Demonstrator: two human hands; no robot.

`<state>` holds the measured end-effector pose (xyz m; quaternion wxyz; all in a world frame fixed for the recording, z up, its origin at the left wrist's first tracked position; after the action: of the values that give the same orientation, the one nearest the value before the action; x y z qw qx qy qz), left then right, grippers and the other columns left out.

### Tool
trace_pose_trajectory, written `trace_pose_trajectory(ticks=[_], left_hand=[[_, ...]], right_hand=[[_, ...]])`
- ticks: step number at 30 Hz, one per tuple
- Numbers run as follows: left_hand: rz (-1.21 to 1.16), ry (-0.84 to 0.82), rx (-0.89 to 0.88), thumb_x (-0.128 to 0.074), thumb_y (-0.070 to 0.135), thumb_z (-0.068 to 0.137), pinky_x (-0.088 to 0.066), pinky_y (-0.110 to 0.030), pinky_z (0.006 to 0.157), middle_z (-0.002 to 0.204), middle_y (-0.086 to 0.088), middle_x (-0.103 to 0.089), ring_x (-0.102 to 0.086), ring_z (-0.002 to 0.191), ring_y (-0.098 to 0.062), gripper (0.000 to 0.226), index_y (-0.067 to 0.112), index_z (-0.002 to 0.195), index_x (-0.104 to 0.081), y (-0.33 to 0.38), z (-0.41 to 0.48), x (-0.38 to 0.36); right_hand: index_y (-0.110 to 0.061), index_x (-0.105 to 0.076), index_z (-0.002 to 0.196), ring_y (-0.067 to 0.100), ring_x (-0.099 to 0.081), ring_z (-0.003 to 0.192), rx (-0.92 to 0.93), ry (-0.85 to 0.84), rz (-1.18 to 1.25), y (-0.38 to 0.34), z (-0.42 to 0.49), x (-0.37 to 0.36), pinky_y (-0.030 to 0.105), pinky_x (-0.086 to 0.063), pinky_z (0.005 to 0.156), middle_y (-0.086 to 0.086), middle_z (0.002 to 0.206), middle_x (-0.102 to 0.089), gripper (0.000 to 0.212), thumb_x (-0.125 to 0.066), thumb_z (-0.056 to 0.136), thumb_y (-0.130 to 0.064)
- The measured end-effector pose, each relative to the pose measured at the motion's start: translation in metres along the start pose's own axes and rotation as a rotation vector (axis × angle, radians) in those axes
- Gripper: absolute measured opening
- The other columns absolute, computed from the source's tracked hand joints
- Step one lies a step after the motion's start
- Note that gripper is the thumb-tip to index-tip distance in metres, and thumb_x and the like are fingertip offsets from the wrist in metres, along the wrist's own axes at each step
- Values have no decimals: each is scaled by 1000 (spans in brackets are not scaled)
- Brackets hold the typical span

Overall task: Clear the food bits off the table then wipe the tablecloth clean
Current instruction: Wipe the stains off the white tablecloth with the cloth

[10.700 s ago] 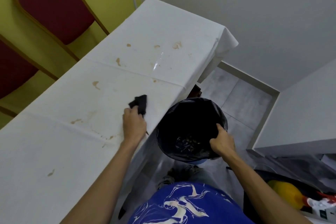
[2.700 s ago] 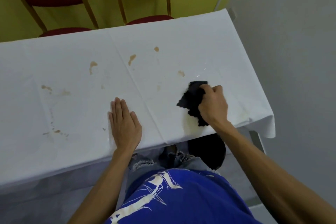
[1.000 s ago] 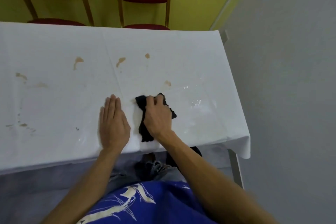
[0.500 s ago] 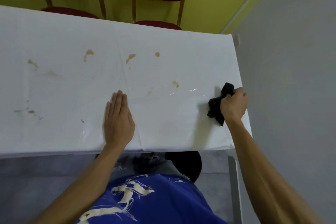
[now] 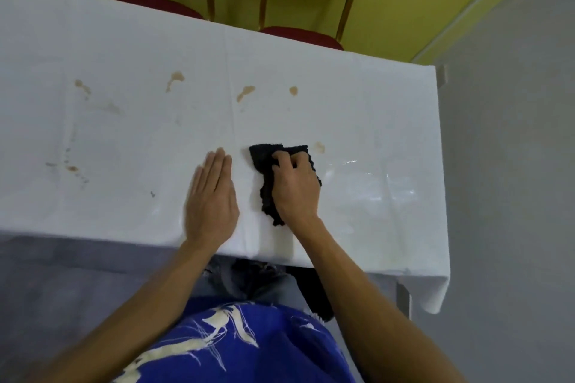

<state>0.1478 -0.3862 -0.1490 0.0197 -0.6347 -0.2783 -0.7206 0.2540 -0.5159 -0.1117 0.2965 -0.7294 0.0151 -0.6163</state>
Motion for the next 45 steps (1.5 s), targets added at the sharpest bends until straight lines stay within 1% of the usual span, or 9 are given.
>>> trace_pose_trajectory(ticks=[5, 13, 17, 22, 25, 31, 36, 40, 45], left_hand=[[-6, 9, -7, -23, 20, 105, -20, -41, 124, 162, -10, -26, -18, 152, -22, 51, 2, 152, -32, -2, 0, 1], [-23, -1, 15, -26, 19, 103, -20, -42, 124, 162, -10, -26, -19, 152, -23, 52, 2, 151, -32, 2, 1, 2], [-23, -5, 18, -32, 16, 102, -21, -42, 123, 162, -10, -25, -17, 152, -23, 52, 2, 152, -31, 3, 2, 1], [-23, -8, -7, -32, 13, 102, -24, -44, 122, 162, -10, -25, -17, 153, -22, 51, 3, 152, -31, -4, -3, 3], [-16, -5, 1, -29, 16, 103, -24, -44, 122, 162, -10, -24, -16, 153, -21, 51, 4, 152, -31, -2, 1, 4], [-6, 5, 1, -24, 18, 104, -21, -43, 123, 161, -10, -27, -19, 152, -23, 51, 2, 151, -33, -2, -1, 6], [-13, -18, 7, -22, 20, 103, -18, -41, 124, 161, -11, -27, -19, 152, -23, 52, 1, 151, -32, 0, 3, 4], [-17, -47, 35, -23, 19, 103, -14, -40, 125, 162, -11, -25, -17, 152, -23, 53, 1, 151, -31, 3, 2, 2], [-77, -49, 166, -36, 3, 99, -8, -44, 125, 164, -14, -16, -10, 153, -26, 55, -1, 152, -26, 15, 9, 4]], right_hand=[[-15, -46, 111, 24, -50, 76, -155, 37, -31, 53, 28, 39, 31, -38, 66, 0, 104, -38, 17, -37, 97, -17], [-10, -52, 117, 33, -58, 87, -588, 246, -40, 163, 25, 126, 34, -42, 70, 17, 112, -54, 25, -40, 95, -11], [-13, -57, 115, 28, -58, 91, -420, 434, 89, 96, 47, 112, 32, -41, 73, 14, 107, -60, 24, -44, 95, -12], [-24, -57, 131, 33, -43, 126, -127, 138, -87, -13, 26, -5, 50, -30, 100, 11, 135, -51, 42, -49, 94, -42], [-28, -52, 139, 28, -39, 137, -81, 170, -193, -9, 23, -29, 51, -28, 106, 9, 147, -45, 47, -45, 98, -48], [-20, -58, 116, 26, -45, 85, -20, 156, -281, 28, 41, 10, 35, -31, 79, 4, 96, -52, 42, -61, 77, -5], [-14, -48, 89, 26, -39, 74, -114, 111, -164, 65, 57, 47, 36, -38, 67, 2, 80, -43, 12, -47, 82, -5], [-17, -62, 114, 32, -49, 100, -152, 152, -56, 72, 54, 49, 47, -45, 86, 10, 105, -56, 24, -49, 96, -26], [-28, -39, 149, 33, -13, 149, -69, 78, -153, 10, 25, -15, 57, -12, 117, 15, 159, -24, 58, -32, 98, -57]])
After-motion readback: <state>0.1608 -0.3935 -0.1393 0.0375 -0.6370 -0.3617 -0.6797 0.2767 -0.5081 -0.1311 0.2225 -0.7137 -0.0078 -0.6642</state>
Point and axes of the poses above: each hand's wrist, its own z-axis towards the middle knuckle, its own x-axis out of the back of the hand, y = z × x, the point moved 3 cm from there along z, towards the middle knuckle
